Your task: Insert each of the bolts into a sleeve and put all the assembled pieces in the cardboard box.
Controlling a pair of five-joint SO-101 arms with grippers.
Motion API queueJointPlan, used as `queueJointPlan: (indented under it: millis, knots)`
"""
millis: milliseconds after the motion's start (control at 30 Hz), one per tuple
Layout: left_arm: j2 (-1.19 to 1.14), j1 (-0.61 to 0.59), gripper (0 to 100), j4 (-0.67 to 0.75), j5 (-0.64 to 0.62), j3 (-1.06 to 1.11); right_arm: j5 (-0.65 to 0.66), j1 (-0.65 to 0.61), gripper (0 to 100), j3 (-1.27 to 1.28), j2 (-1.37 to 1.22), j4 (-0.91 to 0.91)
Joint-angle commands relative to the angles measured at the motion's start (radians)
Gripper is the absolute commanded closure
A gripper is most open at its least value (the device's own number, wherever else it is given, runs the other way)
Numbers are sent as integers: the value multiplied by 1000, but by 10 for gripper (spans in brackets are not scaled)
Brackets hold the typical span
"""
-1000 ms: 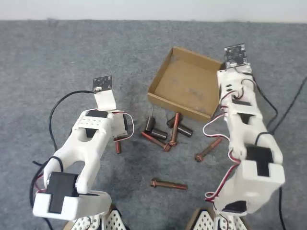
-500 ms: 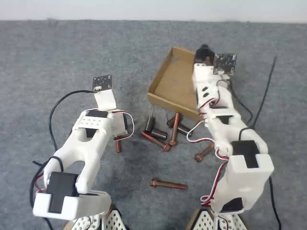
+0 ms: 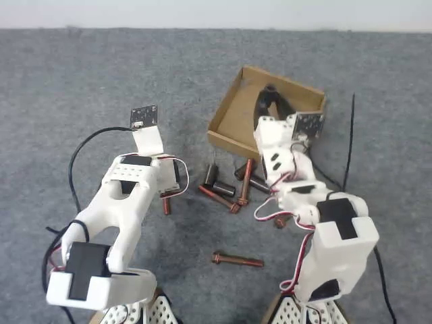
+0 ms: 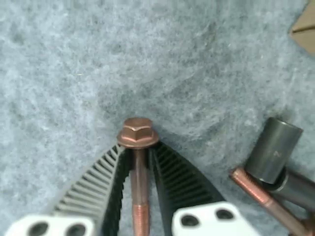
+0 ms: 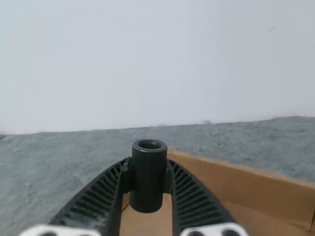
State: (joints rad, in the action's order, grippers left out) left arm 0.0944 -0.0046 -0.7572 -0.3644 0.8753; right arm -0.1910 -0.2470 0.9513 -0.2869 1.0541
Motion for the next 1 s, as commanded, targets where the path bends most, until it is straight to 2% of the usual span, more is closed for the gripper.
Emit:
queueJointPlan:
  millis: [0, 100, 300, 500, 967]
  knots:
    - [68, 0, 988, 31, 18, -4, -8, -35, 991, 68, 30, 128]
    - [68, -2, 988, 32, 18, -4, 12, -59, 991, 153, 30, 226]
    - [68, -2, 988, 32, 18, -2, 153, -127, 991, 339, 30, 460]
    - [68, -2, 988, 32, 18, -2, 163, -183, 991, 503, 28, 645]
    - [68, -3, 988, 32, 18, -1, 163, -248, 991, 692, 67, 707]
